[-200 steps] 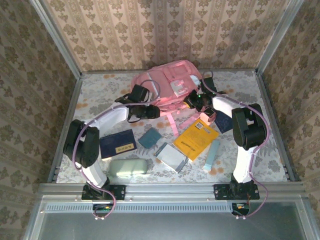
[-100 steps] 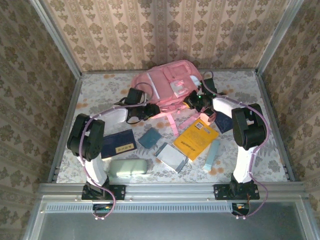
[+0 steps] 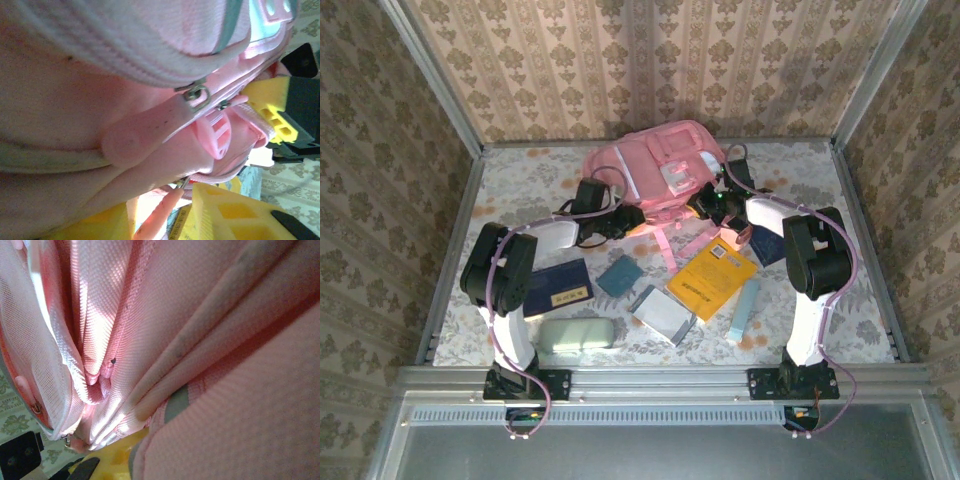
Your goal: Pack the student bag
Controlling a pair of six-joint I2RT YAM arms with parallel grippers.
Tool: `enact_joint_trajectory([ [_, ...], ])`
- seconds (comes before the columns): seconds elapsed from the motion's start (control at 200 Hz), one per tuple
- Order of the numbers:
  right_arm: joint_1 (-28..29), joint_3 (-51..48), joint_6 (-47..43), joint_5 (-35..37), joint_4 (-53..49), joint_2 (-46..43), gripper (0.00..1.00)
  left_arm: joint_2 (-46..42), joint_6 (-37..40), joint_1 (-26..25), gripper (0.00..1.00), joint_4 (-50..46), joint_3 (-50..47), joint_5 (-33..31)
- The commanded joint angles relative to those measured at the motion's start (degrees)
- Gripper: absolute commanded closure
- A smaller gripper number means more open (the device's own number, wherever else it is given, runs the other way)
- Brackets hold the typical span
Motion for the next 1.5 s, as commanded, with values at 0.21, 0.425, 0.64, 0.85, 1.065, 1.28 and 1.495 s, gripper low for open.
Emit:
enact_joint_trajectory([
  [0.21, 0.5, 0.7, 0.2, -3.4, 5.8, 0.2, 0.93, 2.1, -1.0, -0.4, 0.75, 3.5, -0.5, 1.9],
  [0.425, 0.5, 0.9, -0.4, -3.4, 4.9, 0.6, 0.94, 1.5, 1.0, -0.4, 0.74, 1.6, -0.5, 2.1],
  [0.64, 0.5, 2.0, -1.3, -3.3, 3.3, 1.0, 0.94, 0.3, 3.9, -0.7, 0.71, -1.0, -0.7, 3.9],
  [0.85, 0.4, 2.6, -1.4, -3.3, 2.7, 1.2, 0.94, -0.3, 5.8, -0.9, 0.73, -2.9, -0.7, 4.0],
  [1.065, 0.1, 2.9, -1.9, -3.2, 2.1, 1.5, 0.94, -1.5, 8.8, -1.0, 0.83, -5.9, -0.3, 3.6],
  [1.28, 0.0, 3.5, -1.8, -3.3, 2.1, 1.9, 0.94, -2.3, 14.5, -1.5, 0.97, -12.9, 2.1, 0.1],
  [1.495, 0.0, 3.4, -1.6, -3.7, 2.6, 2.1, 0.94, -1.2, 18.3, -3.8, 1.0, -17.1, 5.8, -1.8],
])
